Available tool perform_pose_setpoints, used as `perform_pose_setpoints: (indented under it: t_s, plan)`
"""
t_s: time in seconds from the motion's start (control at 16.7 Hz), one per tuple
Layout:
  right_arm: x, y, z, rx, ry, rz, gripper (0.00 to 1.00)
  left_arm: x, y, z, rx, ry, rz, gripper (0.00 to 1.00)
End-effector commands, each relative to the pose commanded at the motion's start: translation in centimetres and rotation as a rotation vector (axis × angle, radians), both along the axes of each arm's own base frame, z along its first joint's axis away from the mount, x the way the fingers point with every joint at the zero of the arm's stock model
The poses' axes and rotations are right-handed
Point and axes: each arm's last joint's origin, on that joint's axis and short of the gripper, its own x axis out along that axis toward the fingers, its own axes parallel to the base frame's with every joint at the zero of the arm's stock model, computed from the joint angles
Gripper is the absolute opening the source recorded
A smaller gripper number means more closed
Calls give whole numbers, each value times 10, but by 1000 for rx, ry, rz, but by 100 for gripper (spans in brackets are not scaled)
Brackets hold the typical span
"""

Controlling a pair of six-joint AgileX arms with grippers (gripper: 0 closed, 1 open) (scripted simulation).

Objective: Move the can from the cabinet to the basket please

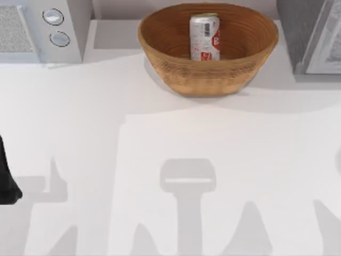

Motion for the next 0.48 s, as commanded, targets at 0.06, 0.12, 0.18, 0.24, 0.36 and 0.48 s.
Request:
perform_pose_setpoints:
  t_s: [0.06,0.12,0.18,0.24,0.36,0.48]
  plan:
    - [6,-12,0,1,6,-1,100,0,0,0,0,0,0,100]
    - [11,-26,0,3,13,-1,100,0,0,0,0,0,0,100]
    - [15,-40,-2,7,20,-2,100,0,0,0,0,0,0,100]
    - [18,-54,-5,10,26,-2,100,0,0,0,0,0,0,100]
    - [20,-83,-14,16,33,-2,100,0,0,0,0,0,0,100]
    - [18,-108,-24,20,37,-1,100,0,0,0,0,0,0,100]
